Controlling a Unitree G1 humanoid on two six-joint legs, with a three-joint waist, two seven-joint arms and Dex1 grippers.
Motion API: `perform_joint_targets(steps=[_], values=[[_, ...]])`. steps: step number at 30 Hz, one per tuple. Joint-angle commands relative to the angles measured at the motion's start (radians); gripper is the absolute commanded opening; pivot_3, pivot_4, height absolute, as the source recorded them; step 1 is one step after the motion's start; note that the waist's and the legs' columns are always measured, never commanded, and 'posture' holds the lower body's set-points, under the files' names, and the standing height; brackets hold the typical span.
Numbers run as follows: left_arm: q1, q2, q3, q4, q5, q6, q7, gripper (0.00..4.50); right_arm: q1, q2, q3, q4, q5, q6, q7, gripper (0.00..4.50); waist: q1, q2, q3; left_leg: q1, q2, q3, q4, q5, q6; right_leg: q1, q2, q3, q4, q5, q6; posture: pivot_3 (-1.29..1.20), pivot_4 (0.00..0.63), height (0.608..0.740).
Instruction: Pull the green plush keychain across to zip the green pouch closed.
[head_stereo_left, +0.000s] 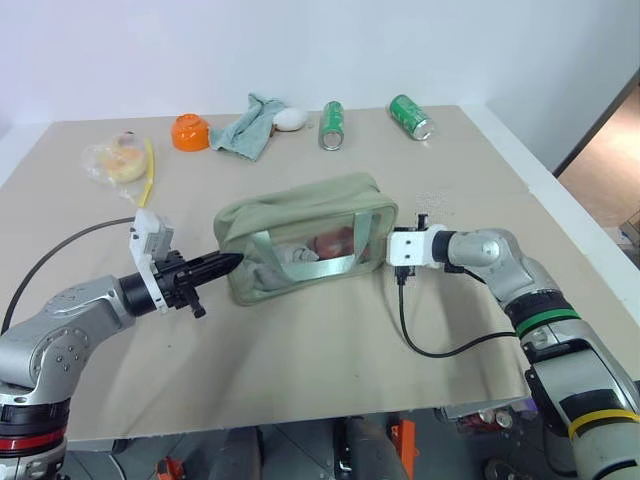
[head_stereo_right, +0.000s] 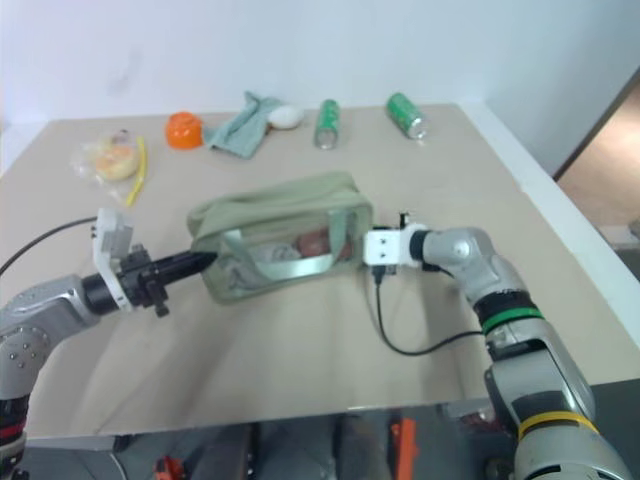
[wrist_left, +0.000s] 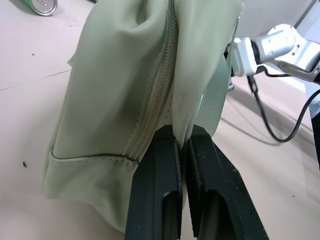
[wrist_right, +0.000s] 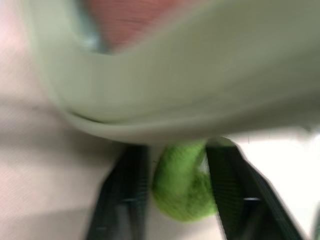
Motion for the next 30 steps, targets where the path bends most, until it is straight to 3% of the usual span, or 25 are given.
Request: perform_joint_targets(steps=[1,3,4,8,14,23,30], values=[[0.0,0.012,0.029,-0.022,-0.007,-0.004,-0.001,0.0,-0.026,-0.05,-0.108,-0.102,0.147,0.142,0.109,3.45,0.0,0.0,0.0,0.0,0.0,0.0,0.0,0.0,0.0,0.0,0.0,0.0,0.0,0.0,0.0,0.0,0.15,0.74],[-0.004,0.009,0.031,-0.019,-0.017,0.002,-0.002,0.0,-0.049,-0.061,-0.163,-0.139,0.212,0.265,0.129,4.18,0.0,0.0,0.0,0.0,0.0,0.0,0.0,0.0,0.0,0.0,0.0,0.0,0.0,0.0,0.0,0.0,0.15,0.74],[-0.013,0.008,0.034,-0.012,-0.034,0.014,-0.004,0.37,-0.052,-0.08,-0.189,-0.173,0.256,0.327,0.17,4.47,0.0,0.0,0.0,0.0,0.0,0.0,0.0,0.0,0.0,0.0,0.0,0.0,0.0,0.0,0.0,0.0,0.15,0.74],[-0.03,0.026,0.072,-0.017,-0.145,0.083,-0.024,1.76,-0.024,-0.142,-0.268,-0.344,0.445,0.603,0.33,4.5,0.005,0.0,0.0,0.0,0.0,0.0,0.0,0.0,0.0,-0.001,0.0,0.0,0.0,0.0,0.0,0.0,0.15,0.74],[0.086,0.092,0.208,-0.094,-0.154,0.075,-0.013,3.72,0.074,-0.242,-0.374,-0.546,0.656,0.884,0.445,4.5,0.007,0.0,0.0,-0.001,0.0,0.0,0.0,-0.002,-0.001,-0.001,0.0,0.0,0.0,-0.001,-0.001,0.0,0.15,0.74],[0.321,0.056,0.475,-0.079,-0.179,0.04,0.053,3.72,0.264,-0.265,-0.549,-0.686,0.805,1.073,0.329,4.5,0.01,0.0,0.0,-0.001,0.001,0.001,0.002,-0.005,-0.007,-0.002,0.0,0.0,-0.001,-0.002,-0.002,0.0,0.15,0.74],[0.309,0.024,0.434,-0.044,-0.167,0.027,0.078,3.72,0.315,-0.212,-0.547,-0.744,0.836,1.098,0.228,4.5,0.01,0.0,0.0,-0.001,0.001,0.001,0.004,-0.008,-0.011,-0.002,0.0,0.0,-0.002,-0.002,-0.002,0.0,0.15,0.74]])
